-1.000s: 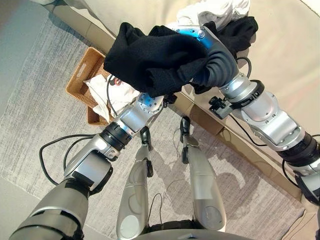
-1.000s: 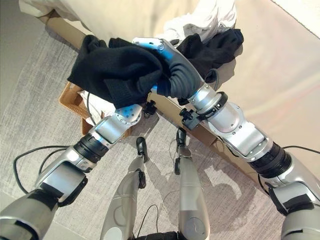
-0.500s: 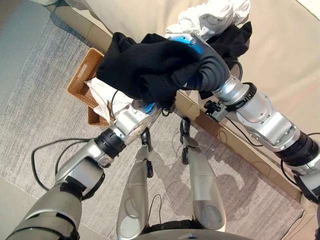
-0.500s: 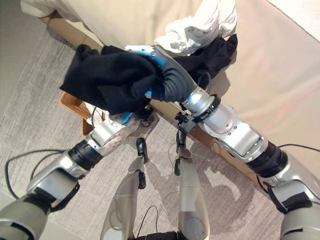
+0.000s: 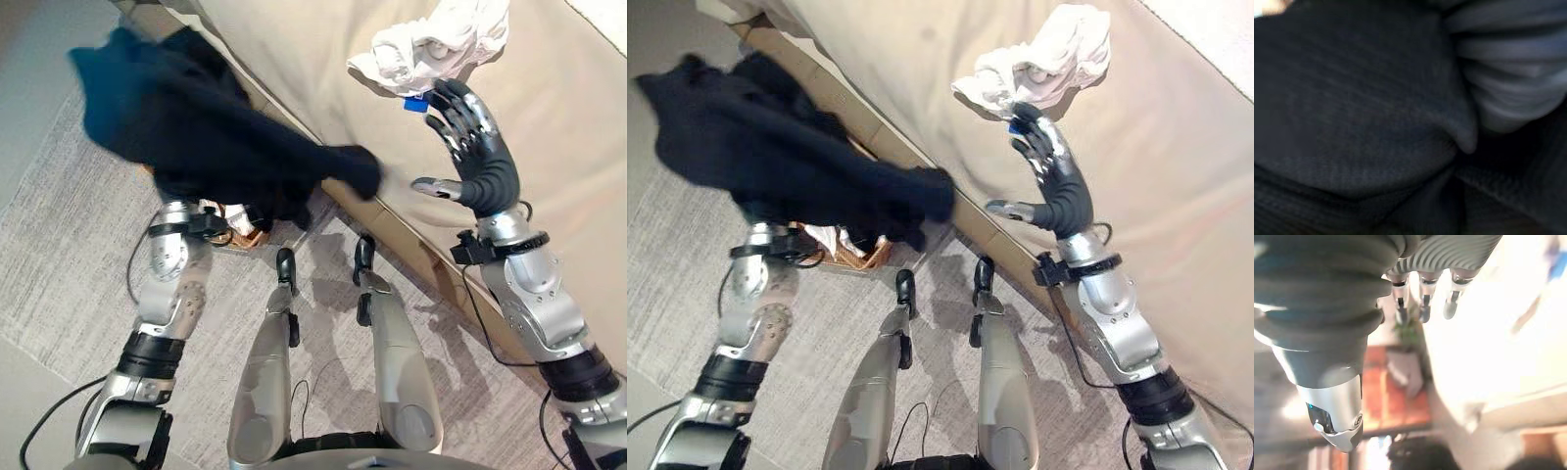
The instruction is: Pick up clothes into the bucket
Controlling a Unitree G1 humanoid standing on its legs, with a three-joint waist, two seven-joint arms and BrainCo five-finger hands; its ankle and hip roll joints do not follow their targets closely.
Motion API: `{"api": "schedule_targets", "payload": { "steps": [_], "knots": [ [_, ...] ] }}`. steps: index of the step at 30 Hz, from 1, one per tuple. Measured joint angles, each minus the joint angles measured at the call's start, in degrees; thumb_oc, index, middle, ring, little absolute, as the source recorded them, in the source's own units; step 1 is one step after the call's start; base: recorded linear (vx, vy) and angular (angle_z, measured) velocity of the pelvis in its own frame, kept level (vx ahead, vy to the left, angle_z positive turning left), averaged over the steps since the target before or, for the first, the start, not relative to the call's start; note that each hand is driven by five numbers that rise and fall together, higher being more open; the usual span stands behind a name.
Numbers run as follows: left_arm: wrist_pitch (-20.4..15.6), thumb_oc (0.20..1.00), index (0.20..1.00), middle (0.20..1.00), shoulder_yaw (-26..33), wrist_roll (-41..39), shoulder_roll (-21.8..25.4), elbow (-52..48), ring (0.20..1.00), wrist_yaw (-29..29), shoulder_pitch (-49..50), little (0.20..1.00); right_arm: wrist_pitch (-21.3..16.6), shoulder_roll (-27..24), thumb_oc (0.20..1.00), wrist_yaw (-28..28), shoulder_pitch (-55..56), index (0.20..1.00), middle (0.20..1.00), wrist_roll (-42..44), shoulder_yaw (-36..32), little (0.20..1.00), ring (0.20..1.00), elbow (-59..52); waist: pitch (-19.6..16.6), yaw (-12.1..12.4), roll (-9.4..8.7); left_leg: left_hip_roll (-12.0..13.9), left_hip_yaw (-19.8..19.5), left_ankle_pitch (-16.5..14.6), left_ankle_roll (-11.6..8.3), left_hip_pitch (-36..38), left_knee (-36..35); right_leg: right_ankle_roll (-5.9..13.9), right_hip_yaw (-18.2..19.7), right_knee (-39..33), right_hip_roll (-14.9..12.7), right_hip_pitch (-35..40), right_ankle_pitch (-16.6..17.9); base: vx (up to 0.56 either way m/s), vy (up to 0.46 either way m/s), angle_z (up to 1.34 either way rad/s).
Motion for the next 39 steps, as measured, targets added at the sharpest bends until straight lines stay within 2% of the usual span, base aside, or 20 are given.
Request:
{"api": "schedule_targets", "payload": {
  "steps": [3,7,12,13,15,18,25,30,31,34,36,39],
  "knots": [
    [-1.55,0.200,0.200,0.200,6.47,1.22,-0.03,-1.03,0.200,1.48,2.78,0.200,0.03,3.56,1.000,-0.24,4.40,1.000,1.000,-1.75,-4.45,1.000,1.000,2.56,-0.01,0.10,-0.10,-0.20,-0.31,-0.01,0.00,-0.13,0.02,0.04,-0.29,0.11,-0.24,0.02,-0.15,0.01,0.019,0.05],
    [-3.82,0.200,0.200,0.200,11.35,2.27,2.22,-2.99,0.200,3.14,4.34,0.200,0.24,5.63,1.000,-0.99,7.86,1.000,1.000,-4.21,-6.14,1.000,1.000,8.94,-0.02,0.69,-0.17,-0.31,-0.49,-0.07,0.03,-0.22,0.04,0.22,-0.41,0.13,-0.36,0.05,-0.29,0.00,0.005,0.01],
    [-4.59,0.200,0.200,0.200,13.71,8.48,12.34,-3.51,0.200,5.01,5.87,0.200,1.12,7.77,1.000,-2.48,10.35,1.000,1.000,-9.75,-6.80,1.000,1.000,19.59,-0.04,1.58,-0.22,-0.29,-0.95,-0.09,-0.50,-0.71,0.54,0.19,-0.97,0.16,-0.46,0.06,-0.37,0.00,0.010,0.04],
    [-4.62,0.200,0.200,0.200,13.41,10.44,15.54,-3.49,0.200,5.26,5.75,0.200,1.38,8.13,1.000,-3.32,10.31,1.000,1.000,-11.93,-6.68,1.000,1.000,22.77,-0.06,1.69,-0.25,-0.30,-1.15,-0.21,-0.65,-0.93,0.79,0.14,-1.22,0.19,-0.47,0.06,-0.41,-0.01,0.012,0.06],
    [-5.07,0.200,0.200,0.200,13.31,11.78,17.32,-3.29,0.200,5.55,5.57,0.200,1.45,8.44,1.000,-3.87,10.31,1.000,1.000,-14.61,-6.51,1.000,1.000,27.38,-0.06,1.86,-0.25,-0.35,-1.16,-0.33,-0.67,-1.11,1.18,0.14,-1.26,0.16,-0.55,0.07,-0.39,-0.01,0.010,0.02],
    [-5.30,0.200,0.200,0.200,10.72,14.56,20.62,0.40,0.200,6.36,3.38,0.200,1.58,8.34,1.000,-5.09,9.38,1.000,1.000,-17.60,-4.35,1.000,1.000,36.09,-0.06,1.75,-0.25,-0.32,-1.49,-0.61,-0.76,-1.87,1.93,0.18,-1.65,0.16,-0.55,-0.10,-0.42,-0.01,0.013,0.03],
    [-5.15,0.200,0.200,0.200,5.18,17.12,22.41,10.74,0.200,8.75,-4.09,0.200,2.11,8.27,1.000,-6.18,9.29,1.000,1.000,-21.77,-1.28,1.000,1.000,46.31,-0.07,1.12,-0.27,-0.24,-1.86,-0.73,-0.94,-4.71,2.74,0.34,-1.80,0.06,-0.34,-2.46,-0.26,0.00,0.001,0.01],
    [-2.86,0.200,0.200,0.200,-1.34,20.29,27.09,19.11,0.200,11.42,-10.20,0.200,2.27,8.04,1.000,-6.82,8.73,1.000,1.000,-24.19,2.05,1.000,1.000,52.04,0.01,-0.18,-0.67,-0.06,-2.21,-0.83,-1.06,-7.48,3.55,0.53,-2.16,-0.76,-0.07,-4.33,0.27,0.00,0.000,0.00],
    [-1.72,0.200,0.200,0.200,-2.75,20.74,27.93,19.97,0.200,11.52,-11.41,0.200,2.41,8.18,1.000,-6.94,8.62,1.000,1.000,-24.45,2.58,1.000,1.000,53.05,0.07,-0.67,-0.90,-0.04,-2.18,-0.82,-1.06,-7.85,3.65,0.33,-2.23,-1.17,0.01,-4.53,0.61,0.02,0.012,-0.04],
    [-1.38,0.200,0.200,0.200,-4.71,22.13,29.06,20.53,0.200,11.74,-13.12,0.200,2.41,8.19,1.000,-7.24,8.61,1.000,1.000,-24.68,3.01,1.000,1.000,53.41,0.06,-1.53,-1.49,-0.01,-2.04,-0.82,-1.05,-8.63,3.85,0.22,-2.17,-2.09,0.11,-4.84,1.30,0.04,0.015,-0.04],
    [-0.14,0.200,0.200,0.200,-7.94,23.51,29.54,23.81,0.200,12.02,-16.85,0.200,2.37,8.23,1.000,-7.36,8.56,1.000,1.000,-24.68,4.12,1.000,1.000,53.16,-0.06,-1.92,-2.63,0.31,-1.40,-1.36,-1.06,-8.83,4.18,0.41,-1.65,-2.83,0.73,-4.92,1.38,0.01,0.029,-0.13],
    [1.71,0.200,0.200,0.200,-10.78,25.16,30.33,28.00,0.200,12.29,-19.27,0.200,2.25,8.46,1.000,-7.49,8.13,1.000,1.000,-24.69,4.82,1.000,1.000,52.81,-0.04,-2.35,-3.40,0.68,-0.96,-2.25,-0.93,-9.97,5.61,0.26,-1.44,-3.25,1.07,-5.39,2.12,0.07,0.014,-0.13]
  ]
}}
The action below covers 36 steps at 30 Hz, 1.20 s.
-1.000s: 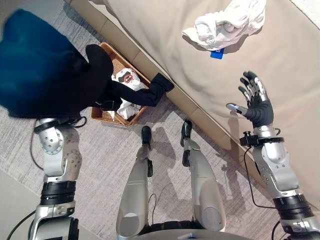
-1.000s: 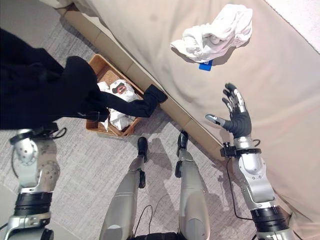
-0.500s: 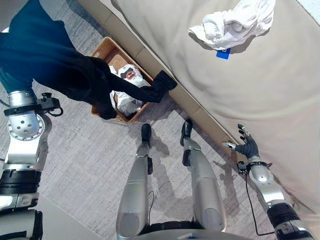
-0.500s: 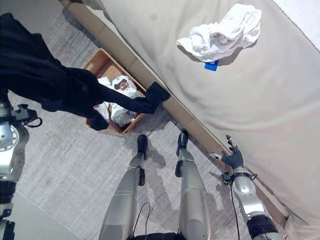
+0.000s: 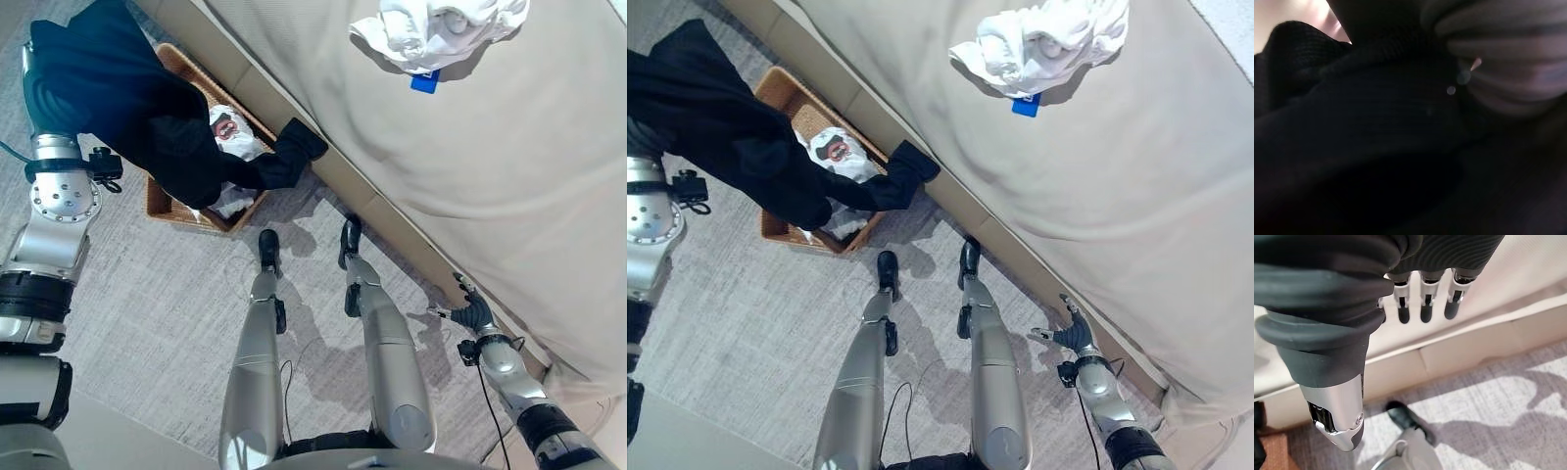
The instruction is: Pick up clothes into the bucket
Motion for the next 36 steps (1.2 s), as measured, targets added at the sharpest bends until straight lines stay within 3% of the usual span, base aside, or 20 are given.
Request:
{"api": "schedule_targets", "payload": {
  "steps": [7,8,9,10,15,24,33,36],
  "knots": [
    [1.74,0.200,0.200,0.200,-1.04,1.26,-0.70,5.75,0.200,1.07,-1.97,0.200,-0.40,0.10,1.000,-1.14,-0.35,1.000,1.000,0.11,0.07,1.000,1.000,-5.92,-0.02,-1.62,-1.71,0.61,0.97,-1.42,0.09,-4.83,3.74,-0.33,1.15,0.09,0.90,-3.70,0.99,0.02,0.020,-0.09],
    [1.88,0.282,0.282,0.282,-1.03,1.26,-0.70,6.28,0.282,1.17,-1.98,0.282,-0.65,0.12,1.000,-1.15,-0.53,1.000,1.000,0.11,0.15,1.000,1.000,-6.41,0.04,-1.05,-1.96,0.85,1.19,-1.96,0.16,-5.34,4.62,-0.32,1.31,0.06,0.93,-3.97,1.08,0.01,0.015,-0.20],
    [2.65,0.705,0.705,0.705,-1.08,1.28,-1.03,7.14,0.705,1.19,-2.05,0.705,-1.09,0.14,1.000,-1.25,-1.02,1.000,1.000,0.13,0.28,1.000,1.000,-7.19,0.02,-1.51,-2.17,1.01,1.28,-2.36,-0.06,-6.41,5.78,-0.52,1.49,0.10,1.44,-4.55,1.25,0.02,0.020,-0.15],
    [2.72,1.000,1.000,1.000,-1.06,1.28,-1.42,7.96,1.000,1.29,-2.33,1.000,-1.09,0.14,1.000,-1.48,-1.06,1.000,1.000,0.13,0.30,1.000,1.000,-7.66,0.00,-1.51,-2.27,1.15,1.41,-2.66,0.11,-6.75,6.32,-0.47,1.63,0.10,1.50,-4.72,1.30,0.02,0.020,-0.16],
    [4.94,1.000,1.000,1.000,-0.74,1.28,-3.46,12.26,1.000,2.13,-2.79,1.000,-1.16,0.51,1.000,-2.29,-1.44,1.000,1.000,0.26,1.71,1.000,1.000,-7.89,-0.12,-2.34,-4.04,1.77,2.10,-3.69,0.08,-9.95,8.85,0.10,2.54,-0.33,2.05,-6.90,1.85,0.01,0.000,-0.10],
    [10.90,1.000,1.000,1.000,2.07,6.45,-6.73,13.98,1.000,3.87,-1.33,1.000,-0.96,1.04,1.000,-3.22,-1.45,1.000,1.000,0.26,1.98,1.000,1.000,-9.26,-0.23,-2.78,-4.21,2.04,1.91,-3.69,0.09,-11.80,9.83,0.53,2.36,-2.28,2.58,-7.34,3.20,0.00,0.000,0.00],
    [13.37,1.000,1.000,1.000,9.93,8.61,-7.10,13.28,1.000,4.36,5.96,1.000,-0.72,0.93,1.000,-4.01,-1.54,1.000,1.000,0.04,-0.02,1.000,1.000,-20.74,-0.24,-2.70,-4.22,2.33,1.88,-3.70,0.08,-11.56,10.20,0.03,2.27,-2.30,2.68,-6.92,3.60,0.00,0.000,0.00],
    [13.62,1.000,1.000,1.000,14.42,8.69,-9.65,9.70,1.000,4.63,11.02,1.000,-0.46,0.50,1.000,-5.36,-2.74,1.000,1.000,-0.57,-3.46,1.000,1.000,-25.05,-0.23,-2.28,-4.21,2.30,1.93,-3.70,0.09,-10.59,10.17,-0.03,2.30,-2.29,2.64,-6.01,3.64,0.00,0.000,0.00]
  ]
}}
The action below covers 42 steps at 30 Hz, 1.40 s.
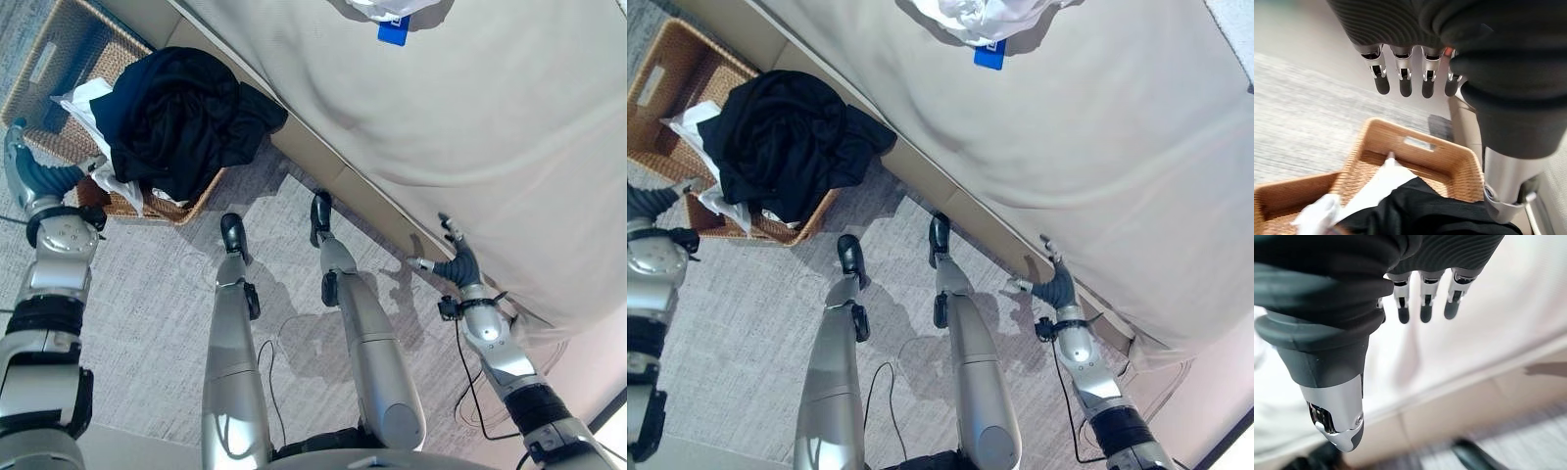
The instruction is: Pick up clothes into the bucket
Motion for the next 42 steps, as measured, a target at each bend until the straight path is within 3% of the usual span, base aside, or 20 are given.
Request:
{"api": "schedule_targets", "payload": {
  "steps": [1,5,8,10,14,16,19,22,26,32,39,42],
  "knots": [
    [-0.07,1.000,1.000,1.000,2.90,0.09,-3.19,-4.46,1.000,0.75,3.60,1.000,0.04,-0.31,1.000,-1.60,-0.26,1.000,1.000,-0.59,-2.68,1.000,1.000,-3.61,0.01,0.04,0.01,-0.05,0.36,0.01,0.00,0.99,-0.38,0.17,0.34,0.00,-0.13,0.61,-0.12,0.00,0.000,0.00],
    [-2.22,1.000,1.000,1.000,3.96,1.40,-11.72,-11.40,1.000,1.81,11.34,1.000,-0.57,-3.79,1.000,-5.88,-3.10,1.000,1.000,-3.33,-8.00,1.000,1.000,-10.83,0.05,2.89,0.10,-0.53,1.41,0.31,0.66,4.12,-1.80,0.03,0.74,0.78,-0.90,2.33,-0.53,-0.06,0.015,-0.02],
    [-6.41,1.000,1.000,1.000,1.45,0.97,-15.07,-13.45,1.000,1.11,15.08,1.000,-0.73,-8.24,1.000,-8.36,-7.80,1.000,1.000,-6.59,-10.49,1.000,1.000,-12.66,0.07,4.69,0.35,-1.55,1.19,1.07,1.37,6.78,-4.45,0.15,0.60,1.32,-1.92,3.68,-1.17,0.01,-0.021,0.16],
    [-8.80,1.000,1.000,1.000,-1.55,0.43,-17.67,-12.94,1.000,-0.32,16.44,1.000,-0.89,-9.88,1.000,-9.66,-11.91,1.000,1.000,-7.36,-11.95,1.000,1.000,-12.91,0.14,7.58,1.03,-1.90,0.95,1.26,1.28,9.23,-6.06,-0.09,0.43,2.53,-2.46,5.07,-2.19,0.01,-0.057,0.15],
    [-10.58,1.000,1.000,1.000,-5.05,-0.77,-21.18,-10.86,1.000,-2.46,18.00,1.000,-0.82,-10.19,1.000,-9.82,-14.42,1.000,1.000,-7.94,-10.89,1.000,1.000,-10.65,0.17,9.34,2.73,-3.02,-0.45,2.13,1.07,12.15,-7.60,-0.01,-0.92,4.78,-3.82,7.01,-4.18,0.02,-0.089,0.28],
    [-10.86,1.000,1.000,1.000,-10.39,-0.74,-22.90,-8.14,1.000,-5.47,19.31,1.000,-0.49,-10.20,1.000,-9.81,-18.11,1.000,1.000,-7.81,-9.41,1.000,1.000,-5.21,0.10,11.39,3.69,-3.80,-1.29,2.60,1.27,14.37,-8.71,0.08,-1.68,6.63,-4.89,8.49,-5.55,0.03,-0.093,0.26],
    [-11.14,1.000,1.000,1.000,-16.24,-0.65,-23.80,-6.72,1.000,-8.87,21.82,1.000,0.88,-11.98,1.000,-10.34,-24.66,1.000,1.000,-7.59,-5.99,1.000,1.000,6.30,0.14,12.62,5.33,-4.70,-2.48,2.90,1.53,16.77,-9.67,0.05,-2.72,8.18,-6.00,10.41,-7.03,0.03,-0.089,0.29],
    [-11.09,1.000,1.000,1.000,-20.83,-0.56,-23.98,-5.84,1.000,-11.56,24.70,1.000,3.71,-18.18,1.000,-10.26,-34.55,1.000,1.000,-6.51,0.34,1.000,1.000,19.16,0.13,13.71,7.71,-5.61,-3.15,3.52,1.72,18.34,-10.79,0.15,-3.29,9.33,-7.01,11.35,-7.88,0.03,-0.062,0.17],
    [-11.11,1.000,1.000,1.000,-22.75,-0.06,-22.44,-6.37,1.000,-14.06,26.64,1.000,5.36,-20.57,1.000,-9.83,-42.14,1.000,1.000,-5.31,3.74,1.000,1.000,26.55,0.12,15.80,9.26,-6.13,-3.70,4.59,1.90,20.65,-12.60,0.29,-3.77,10.31,-7.82,12.63,-8.81,0.06,-0.088,0.12],
    [-11.93,1.000,1.000,1.000,-21.06,-1.18,-22.59,-5.25,1.000,-15.55,28.48,1.000,7.48,-26.68,1.000,-6.96,-52.94,1.000,1.000,-5.43,13.88,1.000,1.000,40.65,-0.01,15.96,11.32,-7.14,-6.44,6.45,1.49,23.26,-16.68,0.05,-5.81,13.51,-9.72,13.21,-11.77,0.05,-0.091,0.24],
    [-12.10,1.000,1.000,1.000,-20.28,-6.00,-24.54,-5.44,1.000,-14.83,28.70,1.000,9.27,-28.05,1.000,-6.16,-61.30,1.000,1.000,-6.17,20.28,1.000,1.000,50.11,-0.10,16.57,12.62,-7.24,-7.06,7.21,0.77,20.71,-17.56,-0.68,-5.75,17.19,-10.24,8.62,-13.62,0.01,-0.052,0.05],
    [-12.20,1.000,1.000,1.000,-22.08,-7.62,-24.89,-6.13,1.000,-14.13,27.93,1.000,9.56,-27.73,1.000,-5.08,-67.28,1.000,1.000,-7.30,27.11,1.000,1.000,55.42,-0.08,16.49,12.83,-7.16,-7.03,7.86,0.17,18.07,-17.39,-1.26,-5.30,18.84,-10.21,5.11,-13.98,0.00,-0.056,-0.03]
  ]
}}
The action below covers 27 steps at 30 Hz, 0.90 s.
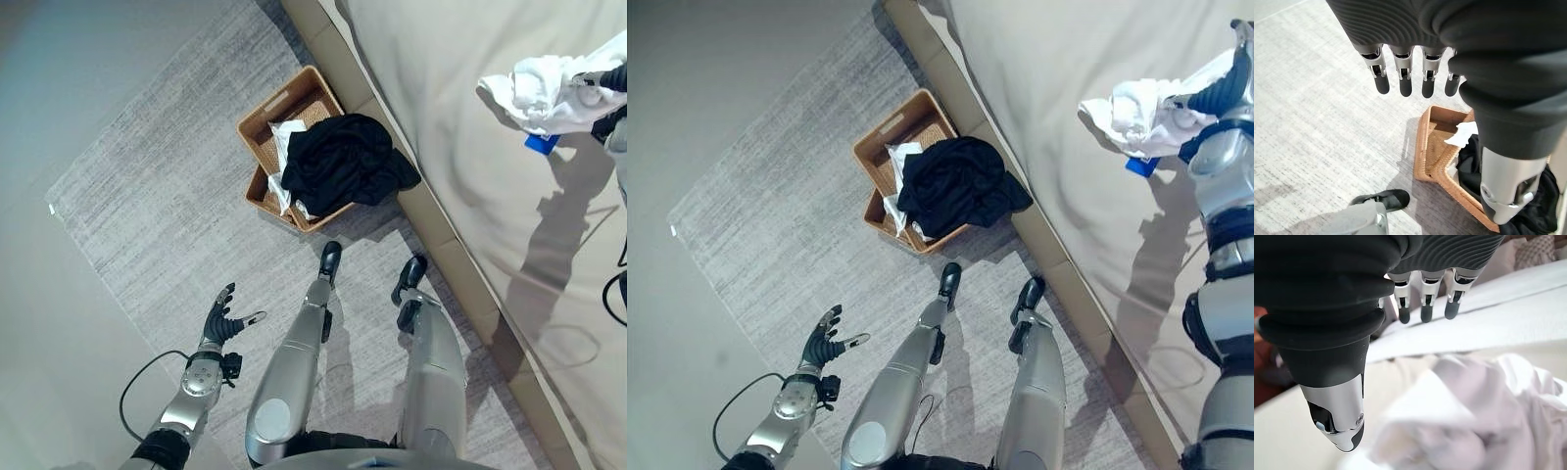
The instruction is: Pick up clothes into the bucket
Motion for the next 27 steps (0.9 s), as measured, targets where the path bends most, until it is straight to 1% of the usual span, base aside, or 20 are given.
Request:
{"api": "schedule_targets", "payload": {
  "steps": [6,13,16,19,21,22,23,24,27],
  "knots": [
    [-0.26,1.000,1.000,1.000,-7.32,0.00,-0.90,-3.98,1.000,0.21,-2.04,1.000,0.65,0.70,1.000,1.03,-5.89,1.000,1.000,-0.77,4.30,1.000,1.000,5.46,-0.01,0.13,0.19,0.61,-0.08,0.29,-0.15,-4.16,0.19,-1.03,0.11,2.00,0.45,-5.17,-0.65,0.01,-0.032,0.00],
    [-0.45,1.000,1.000,1.000,-8.48,-0.63,-0.80,-7.32,1.000,1.01,-3.46,1.000,0.79,1.10,1.000,1.07,-9.93,1.000,1.000,-1.92,7.93,1.000,1.000,7.29,-0.02,-0.12,0.20,0.85,0.30,0.40,-0.29,-8.70,1.04,-1.11,0.73,3.19,0.77,-10.14,-0.64,0.00,-0.003,-0.01],
    [-0.69,1.000,1.000,1.000,-8.56,-2.22,-0.75,-8.10,1.000,1.54,-3.65,1.000,0.81,1.14,1.000,1.02,-11.94,1.000,1.000,-2.33,9.48,1.000,1.000,7.76,-0.03,-0.15,0.21,0.81,0.57,0.54,-0.50,-10.76,1.31,-1.24,1.09,3.45,0.81,-12.46,-0.56,0.00,0.000,0.00],
    [-1.01,1.000,1.000,1.000,-8.55,-3.92,-0.69,-9.07,1.000,2.32,-4.10,1.000,0.82,1.14,1.000,0.90,-14.43,1.000,1.000,-2.56,9.98,1.000,1.000,8.45,-0.04,-0.26,0.22,0.79,0.71,0.55,-0.51,-13.26,2.12,-1.75,1.25,3.64,0.91,-14.72,-0.20,0.00,0.000,0.00],
    [-1.08,1.000,1.000,1.000,-8.72,-4.28,-0.68,-9.55,1.000,2.70,-4.24,1.000,0.88,1.16,1.000,0.90,-15.07,1.000,1.000,-2.59,10.27,1.000,1.000,8.45,-0.04,-0.24,0.23,0.78,0.73,0.55,-0.51,-13.84,2.31,-1.75,1.27,3.68,0.92,-15.18,-0.20,0.00,0.000,0.00],
    [-1.19,1.000,1.000,1.000,-8.88,-4.31,-0.68,-9.94,1.000,3.03,-4.31,1.000,0.97,1.16,0.928,0.98,-15.90,0.928,0.928,-2.59,11.38,0.928,0.928,8.55,-0.04,-0.25,0.23,0.78,0.73,0.54,-0.51,-14.38,2.78,-1.79,1.31,3.71,0.97,-15.58,-0.17,0.00,0.000,0.00],
    [-1.19,1.000,1.000,1.000,-8.89,-4.31,-0.68,-10.00,1.000,3.10,-4.35,1.000,0.97,1.16,0.294,1.02,-16.17,0.294,0.294,-2.59,11.68,0.294,0.294,8.55,-0.04,-0.24,0.23,0.78,0.75,0.54,-0.51,-14.47,2.79,-1.82,1.34,3.72,0.98,-15.70,-0.15,0.00,0.000,0.00],
    [-1.19,1.000,1.000,1.000,-8.92,-4.34,-0.67,-10.23,1.000,3.16,-4.39,1.000,0.93,1.16,0.200,1.16,-16.30,0.200,0.200,-2.56,11.92,0.200,0.200,8.47,-0.04,-0.27,0.22,0.77,0.77,0.53,-0.51,-14.85,3.03,-1.85,1.36,3.68,1.00,-16.03,-0.12,0.00,0.000,0.00],
    [-1.26,1.000,1.000,1.000,-8.95,-4.46,-0.61,-11.37,1.000,3.17,-4.47,1.000,0.67,1.16,0.200,1.84,-16.44,0.200,0.200,-2.02,11.87,0.200,0.200,8.56,-0.06,-0.11,0.23,0.77,0.76,0.52,-0.52,-15.90,3.33,-1.88,1.39,3.80,1.00,-16.89,-0.09,0.00,0.000,0.00]
  ]
}}
